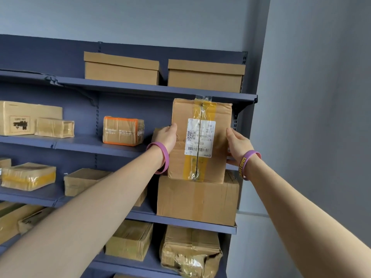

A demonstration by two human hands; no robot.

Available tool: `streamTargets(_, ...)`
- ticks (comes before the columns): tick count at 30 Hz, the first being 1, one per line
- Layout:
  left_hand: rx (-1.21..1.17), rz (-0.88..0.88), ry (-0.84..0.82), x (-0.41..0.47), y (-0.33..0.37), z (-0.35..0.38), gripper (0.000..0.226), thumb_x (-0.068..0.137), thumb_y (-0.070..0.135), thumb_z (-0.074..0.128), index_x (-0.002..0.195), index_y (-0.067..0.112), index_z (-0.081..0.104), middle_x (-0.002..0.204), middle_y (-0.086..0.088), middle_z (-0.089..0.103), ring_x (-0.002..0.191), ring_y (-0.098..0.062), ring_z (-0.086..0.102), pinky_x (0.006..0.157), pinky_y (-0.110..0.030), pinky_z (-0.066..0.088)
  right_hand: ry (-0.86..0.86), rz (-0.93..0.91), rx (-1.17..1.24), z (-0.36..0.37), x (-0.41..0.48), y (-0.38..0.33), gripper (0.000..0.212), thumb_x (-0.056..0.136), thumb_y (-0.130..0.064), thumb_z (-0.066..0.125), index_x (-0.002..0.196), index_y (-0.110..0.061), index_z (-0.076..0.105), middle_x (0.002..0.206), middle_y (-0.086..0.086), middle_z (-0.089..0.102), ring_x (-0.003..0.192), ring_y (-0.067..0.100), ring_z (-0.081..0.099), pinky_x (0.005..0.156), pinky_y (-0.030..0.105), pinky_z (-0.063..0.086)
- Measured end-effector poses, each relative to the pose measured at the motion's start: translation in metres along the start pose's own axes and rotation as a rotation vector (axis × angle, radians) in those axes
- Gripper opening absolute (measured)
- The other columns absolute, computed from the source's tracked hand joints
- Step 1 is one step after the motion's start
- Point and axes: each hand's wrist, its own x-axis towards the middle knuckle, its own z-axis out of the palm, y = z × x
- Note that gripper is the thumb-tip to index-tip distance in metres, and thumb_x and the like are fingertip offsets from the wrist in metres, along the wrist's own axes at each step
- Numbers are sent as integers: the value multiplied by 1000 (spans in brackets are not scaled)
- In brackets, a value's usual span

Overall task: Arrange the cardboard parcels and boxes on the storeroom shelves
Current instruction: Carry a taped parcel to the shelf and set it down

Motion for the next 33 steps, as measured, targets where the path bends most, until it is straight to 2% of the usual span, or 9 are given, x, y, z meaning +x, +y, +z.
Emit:
streamTargets(4,-68,48,142,28,0,23,33,101,34,41,73,27,56,92,-4,65,96,-30,63,97,-47,51,-2,-138,-83,-3,40,13,31,105,-22,36,124,-38,55,107,-2,66,90,22,59,87,44,55)
streamTargets(6,-87,80,189,37,4,35,29,101,29,41,77,28,58,89,0,64,94,-26,61,96,-39,52,33,-198,-108,-6,54,17,39,105,-25,36,139,-36,50,114,-3,66,96,20,59,80,34,53)
streamTargets(9,-116,139,170,47,7,53,22,103,18,42,105,13,63,97,-1,60,92,-18,55,75,-23,45,66,-221,-148,-13,69,23,46,106,-31,39,152,-34,37,138,-2,58,118,23,57,100,45,51)
streamTargets(12,-42,170,134,55,1,71,16,101,12,50,88,15,60,80,5,55,80,-15,54,50,-11,40,102,-200,-193,-26,79,29,48,105,-31,42,153,-29,35,139,0,56,121,27,57,100,47,52)
streamTargets(17,-64,132,55,68,-7,97,6,98,12,58,99,12,64,83,8,52,86,-17,53,67,-24,41,175,-109,-227,-45,96,41,52,103,-33,46,152,-22,34,145,5,52,124,31,56,104,50,48)
streamTargets(20,-48,134,-10,78,-13,110,17,100,13,56,83,16,58,79,5,53,70,-9,50,57,-20,36,178,-81,-255,-53,105,49,52,103,-29,49,151,-18,33,142,8,53,121,32,57,102,45,49)
streamTargets(27,73,62,-184,98,-17,129,23,94,12,58,72,13,55,75,-1,53,69,-16,49,58,-24,36,114,0,-218,-63,120,59,53,100,-27,57,146,-16,32,125,7,51,102,22,52,84,30,44)
streamTargets(30,139,88,-259,104,-19,131,6,96,12,57,92,11,60,92,-2,54,90,-22,51,67,-25,38,39,2,-220,-66,129,65,59,96,-34,62,147,-19,37,130,5,52,111,23,53,99,34,45)
streamTargets(33,123,87,-311,112,-26,130,27,99,15,57,126,10,60,113,0,52,115,-24,49,86,-24,36,-49,0,-183,-66,139,72,66,85,-48,72,141,-26,46,138,7,52,122,29,54,107,46,46)
